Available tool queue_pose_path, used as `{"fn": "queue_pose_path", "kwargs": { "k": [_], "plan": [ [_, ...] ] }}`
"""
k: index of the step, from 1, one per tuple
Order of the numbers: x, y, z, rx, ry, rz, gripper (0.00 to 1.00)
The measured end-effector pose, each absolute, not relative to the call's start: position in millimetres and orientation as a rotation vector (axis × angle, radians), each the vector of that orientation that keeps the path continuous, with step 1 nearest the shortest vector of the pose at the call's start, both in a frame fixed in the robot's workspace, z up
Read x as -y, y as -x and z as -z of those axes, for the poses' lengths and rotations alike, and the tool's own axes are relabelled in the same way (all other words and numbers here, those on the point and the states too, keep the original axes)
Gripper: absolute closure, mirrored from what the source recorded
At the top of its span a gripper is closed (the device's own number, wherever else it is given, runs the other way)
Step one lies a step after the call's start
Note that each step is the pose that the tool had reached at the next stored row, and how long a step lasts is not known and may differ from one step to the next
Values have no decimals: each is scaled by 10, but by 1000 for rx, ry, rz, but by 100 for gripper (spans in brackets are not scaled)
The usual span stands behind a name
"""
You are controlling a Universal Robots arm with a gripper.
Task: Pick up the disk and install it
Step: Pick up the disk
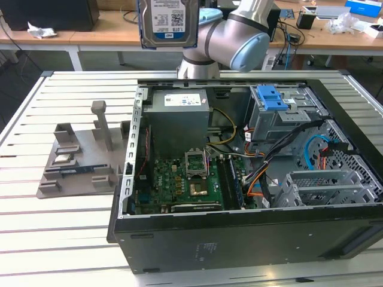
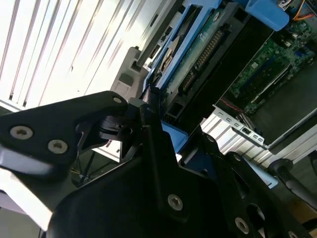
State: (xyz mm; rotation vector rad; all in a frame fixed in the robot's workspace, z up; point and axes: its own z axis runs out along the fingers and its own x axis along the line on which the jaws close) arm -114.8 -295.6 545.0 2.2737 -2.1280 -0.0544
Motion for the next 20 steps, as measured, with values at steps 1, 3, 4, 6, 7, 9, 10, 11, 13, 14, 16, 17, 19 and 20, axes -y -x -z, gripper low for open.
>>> {"fn": "queue_pose_path", "kwargs": {
  "k": [1, 3, 4, 6, 7, 9, 10, 11, 13, 14, 16, 17, 19, 20],
  "plan": [
    [2957, 1114, -5449, 2128, -2274, 55, 63],
    [2960, 1034, -5446, 2128, -2274, 55, 63],
    [2962, 1001, -5444, 2128, -2274, 55, 63],
    [2974, 937, -5441, 2128, -2274, 55, 63],
    [2982, 915, -5440, 2128, -2273, 55, 63],
    [3005, 868, -5435, 2128, -2274, 55, 63],
    [3027, 836, -5432, 2128, -2274, 55, 63],
    [3040, 818, -5430, 2128, -2273, 55, 63],
    [3077, 775, -5428, 2128, -2273, 55, 63],
    [3099, 755, -5426, 2128, -2273, 55, 63],
    [3146, 720, -5421, 2127, -2273, 56, 63],
    [3175, 707, -5418, 2128, -2273, 56, 63],
    [3232, 693, -5412, 2128, -2274, 56, 63],
    [3264, 687, -5407, 2128, -2274, 56, 63]
  ]
}}
